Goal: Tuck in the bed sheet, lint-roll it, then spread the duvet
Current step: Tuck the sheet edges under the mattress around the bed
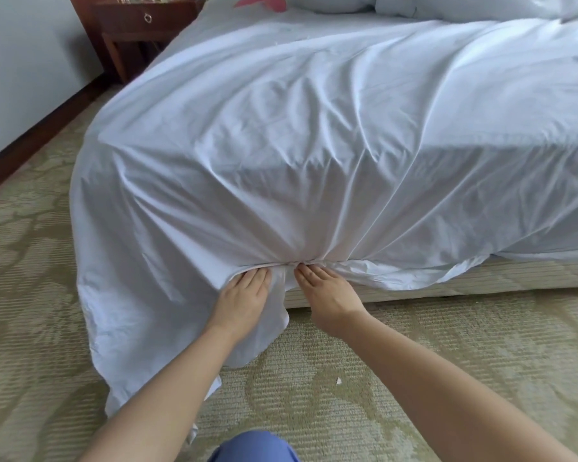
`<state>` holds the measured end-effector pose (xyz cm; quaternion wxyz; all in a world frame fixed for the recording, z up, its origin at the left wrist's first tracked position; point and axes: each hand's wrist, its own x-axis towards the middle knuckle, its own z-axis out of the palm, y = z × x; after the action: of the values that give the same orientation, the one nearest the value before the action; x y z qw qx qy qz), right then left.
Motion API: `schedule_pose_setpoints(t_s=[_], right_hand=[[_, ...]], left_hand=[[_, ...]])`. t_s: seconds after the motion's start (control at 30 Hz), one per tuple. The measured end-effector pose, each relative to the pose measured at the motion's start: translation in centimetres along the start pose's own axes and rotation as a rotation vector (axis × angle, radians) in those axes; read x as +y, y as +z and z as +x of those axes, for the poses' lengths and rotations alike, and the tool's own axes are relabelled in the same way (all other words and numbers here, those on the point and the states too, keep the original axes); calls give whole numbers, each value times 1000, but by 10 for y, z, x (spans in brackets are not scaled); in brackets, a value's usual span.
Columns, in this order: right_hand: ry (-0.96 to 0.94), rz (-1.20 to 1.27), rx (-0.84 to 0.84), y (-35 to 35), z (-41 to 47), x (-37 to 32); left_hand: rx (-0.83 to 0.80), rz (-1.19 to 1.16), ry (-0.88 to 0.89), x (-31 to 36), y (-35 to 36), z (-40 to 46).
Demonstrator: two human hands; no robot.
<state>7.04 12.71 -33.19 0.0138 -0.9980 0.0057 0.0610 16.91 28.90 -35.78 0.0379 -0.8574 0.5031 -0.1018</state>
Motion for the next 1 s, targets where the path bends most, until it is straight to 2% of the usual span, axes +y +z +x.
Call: schedule_pose_setpoints(t_s=[0.23,0.37,0.5,0.63,0.7,0.73,0.8,0.87,1.0], right_hand=[[56,27,-57,-3,12,2],[57,-32,-75,-2,18,2],[120,-92,-105,2,24,-4],[132,-59,-32,5,24,-16],[70,25,-5,-2,20,-7],[46,51,7,-6,16,-3],[2,48,20,-13,8,2],[26,40,-34,-14,4,1],[270,364,-144,0,5,0]], left_hand=[[-156,-104,-239,6,-6,2],[-159,-134,-308,7,-10,22],[-201,-94,-285,1,-8,20],[42,24,-39,-2,-8,5],[75,37,40,-4,-3,-5],[39,22,34,-2,-3,-8],[-130,-9,-112,8,-14,-8],[-213,-58,-318,15,-11,-7],[-243,-286,-610,23,-11,-3]])
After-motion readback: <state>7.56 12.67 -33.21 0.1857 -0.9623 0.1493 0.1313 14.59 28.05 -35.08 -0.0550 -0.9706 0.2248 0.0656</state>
